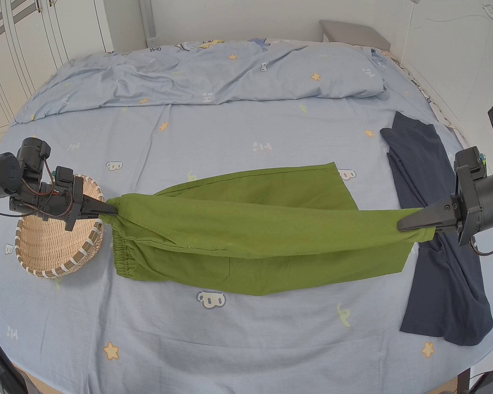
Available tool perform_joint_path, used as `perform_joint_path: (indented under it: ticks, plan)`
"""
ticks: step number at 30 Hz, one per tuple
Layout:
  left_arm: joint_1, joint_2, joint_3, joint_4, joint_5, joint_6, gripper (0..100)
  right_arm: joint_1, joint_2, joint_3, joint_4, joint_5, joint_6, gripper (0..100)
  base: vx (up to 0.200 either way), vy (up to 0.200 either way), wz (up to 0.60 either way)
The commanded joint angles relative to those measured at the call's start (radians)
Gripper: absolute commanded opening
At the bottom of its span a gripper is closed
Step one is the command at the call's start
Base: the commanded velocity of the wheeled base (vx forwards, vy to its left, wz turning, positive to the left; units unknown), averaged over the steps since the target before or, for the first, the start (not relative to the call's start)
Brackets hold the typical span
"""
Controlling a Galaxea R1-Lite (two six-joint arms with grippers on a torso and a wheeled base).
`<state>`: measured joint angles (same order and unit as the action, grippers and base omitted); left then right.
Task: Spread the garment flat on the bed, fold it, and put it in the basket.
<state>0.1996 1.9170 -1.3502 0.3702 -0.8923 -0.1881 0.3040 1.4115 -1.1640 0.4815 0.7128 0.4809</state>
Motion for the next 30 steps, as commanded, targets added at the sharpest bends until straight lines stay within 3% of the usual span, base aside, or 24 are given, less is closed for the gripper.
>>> perform_joint_path:
  ticks: [1,5,14,30]
  plan:
    - [0.001,-0.006,-0.001,-0.001,-0.002,-0.001,0,-0.017,0.021,-0.017,-0.070,0.001,0.002,0,0.000,0.000,0.00]
    - [0.003,-0.004,-0.006,-0.002,-0.002,-0.005,0,-0.059,0.107,-0.057,-0.152,0.002,0.004,0,0.000,0.000,0.00]
    - [0.009,-0.003,-0.015,-0.011,-0.002,-0.007,0,-0.103,0.343,-0.247,-0.187,0.002,-0.018,0,0.000,0.000,0.00]
    - [0.015,0.023,-0.081,-0.013,0.000,-0.008,0,-0.161,0.532,-0.393,-0.327,0.011,-0.061,0,0.000,0.000,0.00]
